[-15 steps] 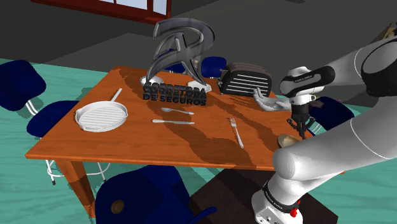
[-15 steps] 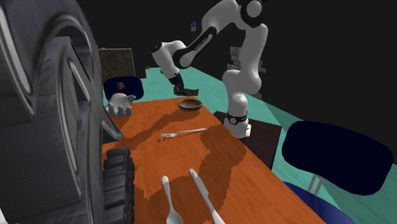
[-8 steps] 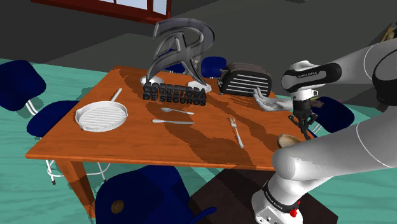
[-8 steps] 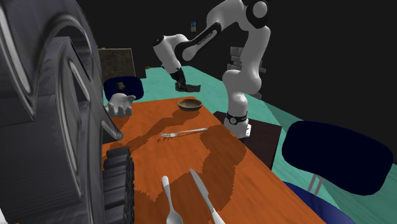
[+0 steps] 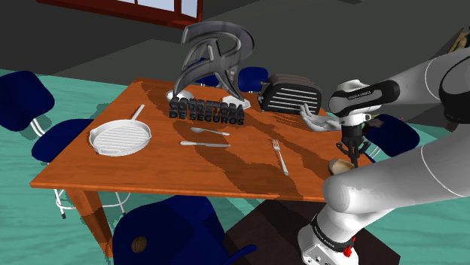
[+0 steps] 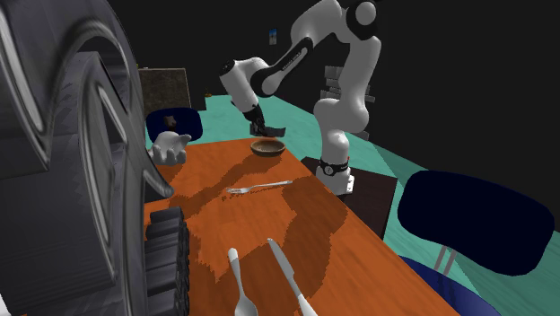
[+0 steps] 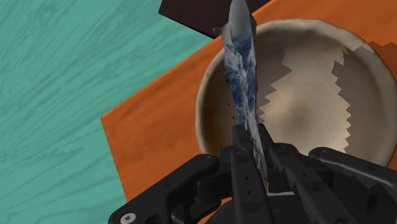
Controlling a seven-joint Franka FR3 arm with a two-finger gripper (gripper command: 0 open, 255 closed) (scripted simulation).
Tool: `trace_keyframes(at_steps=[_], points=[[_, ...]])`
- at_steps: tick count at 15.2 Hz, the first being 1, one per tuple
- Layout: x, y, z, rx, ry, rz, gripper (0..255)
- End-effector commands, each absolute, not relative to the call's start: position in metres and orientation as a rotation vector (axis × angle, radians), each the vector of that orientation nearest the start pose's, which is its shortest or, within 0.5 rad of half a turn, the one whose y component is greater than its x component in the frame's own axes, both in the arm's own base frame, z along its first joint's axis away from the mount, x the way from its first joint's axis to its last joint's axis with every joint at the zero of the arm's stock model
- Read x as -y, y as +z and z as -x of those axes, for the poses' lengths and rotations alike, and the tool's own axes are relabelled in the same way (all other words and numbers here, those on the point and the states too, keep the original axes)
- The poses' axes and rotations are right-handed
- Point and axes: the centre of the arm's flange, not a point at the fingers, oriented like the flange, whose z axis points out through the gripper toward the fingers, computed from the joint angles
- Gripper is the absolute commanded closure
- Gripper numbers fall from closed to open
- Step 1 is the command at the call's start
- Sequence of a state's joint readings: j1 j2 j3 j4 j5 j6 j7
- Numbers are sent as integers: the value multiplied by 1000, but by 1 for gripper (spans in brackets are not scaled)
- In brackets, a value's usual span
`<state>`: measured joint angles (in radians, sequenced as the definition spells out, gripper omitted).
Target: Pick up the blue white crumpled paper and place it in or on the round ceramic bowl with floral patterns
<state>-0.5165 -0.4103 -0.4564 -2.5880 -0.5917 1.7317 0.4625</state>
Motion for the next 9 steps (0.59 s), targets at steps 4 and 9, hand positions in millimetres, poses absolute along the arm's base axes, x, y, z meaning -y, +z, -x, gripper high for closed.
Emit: trace_keyframes(at_steps=[4,9], points=[[321,332,-165,-1746,876,2781,255],[321,323,-165,-1746,876,2781,255]])
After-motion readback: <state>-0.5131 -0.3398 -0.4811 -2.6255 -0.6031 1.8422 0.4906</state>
